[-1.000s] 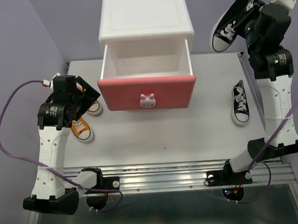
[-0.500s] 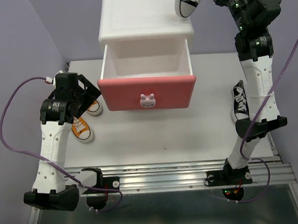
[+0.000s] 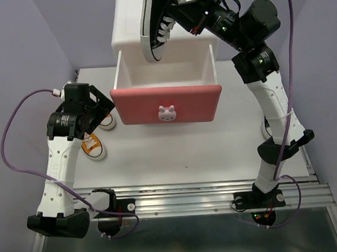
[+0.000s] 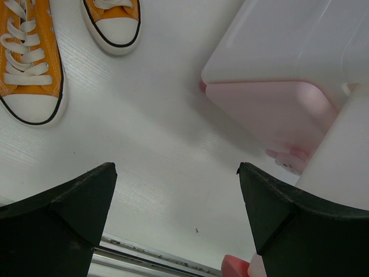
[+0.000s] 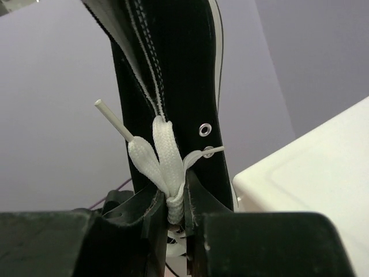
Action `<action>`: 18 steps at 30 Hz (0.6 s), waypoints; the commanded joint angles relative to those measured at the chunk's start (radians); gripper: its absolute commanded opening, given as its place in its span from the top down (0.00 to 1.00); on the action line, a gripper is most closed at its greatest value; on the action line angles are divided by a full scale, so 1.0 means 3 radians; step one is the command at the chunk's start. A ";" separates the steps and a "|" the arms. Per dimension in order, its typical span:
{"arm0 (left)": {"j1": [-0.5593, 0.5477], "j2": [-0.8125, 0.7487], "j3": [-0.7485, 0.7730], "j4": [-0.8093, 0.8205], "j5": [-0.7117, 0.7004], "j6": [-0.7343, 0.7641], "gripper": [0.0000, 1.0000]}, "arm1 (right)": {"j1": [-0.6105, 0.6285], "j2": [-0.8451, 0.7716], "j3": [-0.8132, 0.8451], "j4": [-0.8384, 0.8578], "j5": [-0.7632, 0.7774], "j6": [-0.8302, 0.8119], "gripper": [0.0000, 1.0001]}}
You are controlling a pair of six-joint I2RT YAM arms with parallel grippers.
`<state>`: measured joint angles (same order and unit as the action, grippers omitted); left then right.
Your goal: Place and organize the shoes in the shoe cabinet
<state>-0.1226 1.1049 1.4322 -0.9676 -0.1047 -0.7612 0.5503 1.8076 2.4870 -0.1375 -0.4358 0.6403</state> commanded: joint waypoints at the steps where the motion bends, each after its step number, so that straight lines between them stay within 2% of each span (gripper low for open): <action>1: 0.0015 -0.0129 -0.0075 0.0081 -0.0004 -0.0090 0.01 | 0.0226 -0.0145 -0.0001 -0.0062 0.0000 -0.0252 0.99; 5: 0.0015 -0.0191 -0.0167 0.0116 0.0022 -0.0121 0.01 | 0.0461 -0.0201 -0.0159 -0.0339 0.0103 -0.0544 0.99; 18: 0.0015 -0.0206 -0.0193 0.0081 -0.0004 -0.0065 0.01 | 0.0600 -0.0079 -0.0129 -0.1034 0.0047 -0.1106 0.99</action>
<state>-0.1226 1.0664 1.3830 -0.9604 -0.1009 -0.7910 0.7212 1.8099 2.4222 -0.4801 -0.4221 0.3729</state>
